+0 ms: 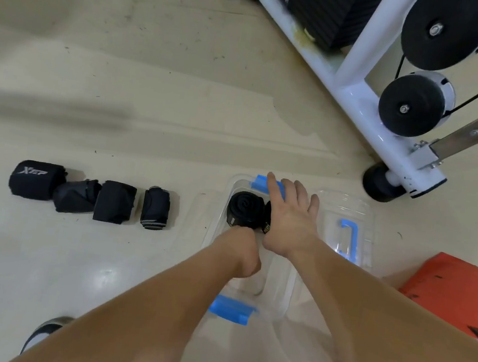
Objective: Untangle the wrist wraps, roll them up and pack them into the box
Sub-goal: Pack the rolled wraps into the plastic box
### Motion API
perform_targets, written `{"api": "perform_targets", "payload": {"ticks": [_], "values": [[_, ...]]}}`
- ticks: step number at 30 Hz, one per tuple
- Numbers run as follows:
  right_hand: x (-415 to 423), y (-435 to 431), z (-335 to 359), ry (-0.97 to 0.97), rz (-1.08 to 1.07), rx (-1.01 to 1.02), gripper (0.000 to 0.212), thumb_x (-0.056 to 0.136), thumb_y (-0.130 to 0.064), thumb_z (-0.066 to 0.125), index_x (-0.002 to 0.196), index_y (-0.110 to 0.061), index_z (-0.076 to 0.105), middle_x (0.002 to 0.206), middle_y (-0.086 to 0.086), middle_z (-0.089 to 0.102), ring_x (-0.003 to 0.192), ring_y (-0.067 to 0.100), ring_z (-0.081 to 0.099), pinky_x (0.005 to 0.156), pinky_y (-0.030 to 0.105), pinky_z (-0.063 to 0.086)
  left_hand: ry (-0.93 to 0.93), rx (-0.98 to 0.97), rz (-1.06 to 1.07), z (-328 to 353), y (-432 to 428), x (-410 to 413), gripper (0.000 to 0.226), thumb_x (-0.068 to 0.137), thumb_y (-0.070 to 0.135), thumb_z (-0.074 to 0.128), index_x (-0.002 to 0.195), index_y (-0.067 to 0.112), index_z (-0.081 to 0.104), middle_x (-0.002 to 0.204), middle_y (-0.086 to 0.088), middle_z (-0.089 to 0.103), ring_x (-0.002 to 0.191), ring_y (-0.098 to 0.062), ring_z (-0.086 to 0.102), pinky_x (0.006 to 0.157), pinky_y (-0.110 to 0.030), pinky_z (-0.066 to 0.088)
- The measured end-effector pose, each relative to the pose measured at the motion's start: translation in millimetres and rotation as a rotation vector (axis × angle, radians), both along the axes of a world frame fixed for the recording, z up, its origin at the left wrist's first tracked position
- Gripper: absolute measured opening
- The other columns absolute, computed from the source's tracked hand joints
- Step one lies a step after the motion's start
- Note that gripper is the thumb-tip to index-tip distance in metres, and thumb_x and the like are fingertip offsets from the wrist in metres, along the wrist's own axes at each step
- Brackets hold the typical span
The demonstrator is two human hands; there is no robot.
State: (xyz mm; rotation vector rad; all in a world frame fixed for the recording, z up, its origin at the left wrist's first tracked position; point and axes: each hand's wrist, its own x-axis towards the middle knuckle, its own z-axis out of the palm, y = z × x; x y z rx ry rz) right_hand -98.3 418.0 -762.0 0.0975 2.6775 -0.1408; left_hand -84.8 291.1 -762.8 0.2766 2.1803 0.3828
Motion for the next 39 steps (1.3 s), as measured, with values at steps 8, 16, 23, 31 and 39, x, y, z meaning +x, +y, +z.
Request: {"api": "perform_targets", "payload": {"ticks": [8, 16, 23, 31, 39], "values": [[-4.9, -92.9, 21.9, 0.261, 0.152, -0.209, 0.061, 0.079, -0.007, 0.065, 0.140, -0.006, 0.060, 0.139, 0.014, 0.053, 0.139, 0.038, 0.042, 0.116, 0.044, 0.035, 0.204, 0.375, 0.619, 30.0, -107.7, 4.1, 0.029, 0.092, 0.008, 0.049, 0.102, 0.013, 0.076, 0.080, 0.000, 0.070, 0.077, -0.029, 0.070, 0.072, -0.038, 0.063], [-14.2, -191.6, -5.8, -0.086, 0.177, -0.328, 0.048, 0.105, -0.028, 0.053, 0.152, -0.019, 0.047, 0.147, 0.006, 0.050, 0.135, 0.029, 0.049, 0.098, 0.035, 0.045, 0.505, 0.007, 0.771, -15.2, -229.9, 4.7, 0.038, 0.101, 0.017, 0.054, 0.139, 0.012, 0.061, 0.143, -0.008, 0.050, 0.126, -0.030, 0.052, 0.099, -0.041, 0.051], [-32.4, -222.8, -42.8, -0.179, -0.022, -0.429, 0.059, 0.111, -0.041, 0.043, 0.165, -0.027, 0.022, 0.153, 0.014, 0.044, 0.132, 0.038, 0.054, 0.102, 0.040, 0.045, 0.463, -0.009, 0.812, -43.8, -249.3, -24.7, 0.062, 0.105, 0.033, 0.058, 0.161, 0.017, 0.036, 0.149, -0.008, 0.051, 0.137, -0.029, 0.044, 0.102, -0.041, 0.046], [-48.5, -231.6, -53.6, -0.301, -0.281, -0.564, 0.059, 0.095, -0.018, 0.068, 0.149, -0.026, 0.047, 0.145, 0.011, 0.039, 0.107, 0.030, 0.058, 0.090, 0.028, 0.049, 0.269, -0.089, 0.815, -58.1, -237.4, -36.2, 0.061, 0.081, 0.033, 0.081, 0.131, 0.016, 0.049, 0.132, -0.010, 0.039, 0.107, -0.034, 0.060, 0.094, -0.041, 0.055], [-40.6, -232.9, 0.0, 0.062, -0.293, -0.747, 0.044, 0.080, -0.026, 0.075, 0.115, -0.027, 0.048, 0.118, -0.007, 0.038, 0.098, 0.022, 0.061, 0.082, 0.034, 0.055, 0.132, -0.094, 0.929, -47.6, -233.8, -21.0, 0.052, 0.075, 0.035, 0.081, 0.111, 0.018, 0.049, 0.102, -0.003, 0.065, 0.087, -0.023, 0.066, 0.064, -0.031, 0.047]]}}
